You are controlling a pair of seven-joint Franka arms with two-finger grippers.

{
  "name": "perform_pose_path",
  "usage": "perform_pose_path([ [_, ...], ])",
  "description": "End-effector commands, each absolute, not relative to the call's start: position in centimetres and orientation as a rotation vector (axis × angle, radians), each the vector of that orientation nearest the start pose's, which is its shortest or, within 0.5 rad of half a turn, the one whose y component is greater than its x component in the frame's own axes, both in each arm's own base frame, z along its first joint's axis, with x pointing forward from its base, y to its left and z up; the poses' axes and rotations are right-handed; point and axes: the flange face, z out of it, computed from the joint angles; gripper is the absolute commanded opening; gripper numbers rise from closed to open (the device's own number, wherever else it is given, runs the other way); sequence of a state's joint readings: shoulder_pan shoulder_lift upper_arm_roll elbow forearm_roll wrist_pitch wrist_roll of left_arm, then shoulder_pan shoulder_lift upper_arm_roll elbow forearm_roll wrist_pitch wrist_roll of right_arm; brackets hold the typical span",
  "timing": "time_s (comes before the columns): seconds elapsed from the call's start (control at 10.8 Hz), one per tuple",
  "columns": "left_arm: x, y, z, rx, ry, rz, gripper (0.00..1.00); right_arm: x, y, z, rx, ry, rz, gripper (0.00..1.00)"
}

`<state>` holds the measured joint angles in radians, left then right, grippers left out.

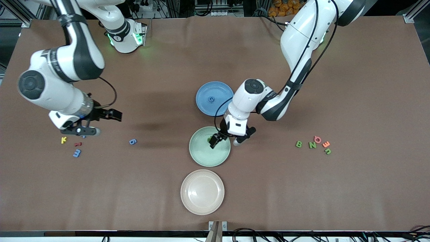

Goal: Sort letters by color into matching plates

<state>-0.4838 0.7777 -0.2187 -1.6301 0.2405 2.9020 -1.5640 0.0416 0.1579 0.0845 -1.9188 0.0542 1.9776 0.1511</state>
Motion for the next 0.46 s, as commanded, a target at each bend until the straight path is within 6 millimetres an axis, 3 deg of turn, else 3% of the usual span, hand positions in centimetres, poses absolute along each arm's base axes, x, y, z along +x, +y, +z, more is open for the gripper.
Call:
perform_pose_path([
  [0.0, 59.4, -40.4, 20.8, -3.110, -1.277, -0.361, 1.00, 55.8, 4.0, 38.5, -3.072, 0.087, 0.169, 1.00],
  [0.09, 60.4, -38.4, 20.5, -3.064, -1.225, -0.408, 1.00, 55.1, 3.6, 36.6, -3.067, 0.101, 0.155, 1.00],
  [0.37, 62.4, -34.3, 21.1, -3.047, -0.998, -0.422, 1.00, 55.4, 0.1, 33.7, -3.061, 0.129, 0.158, 1.00],
])
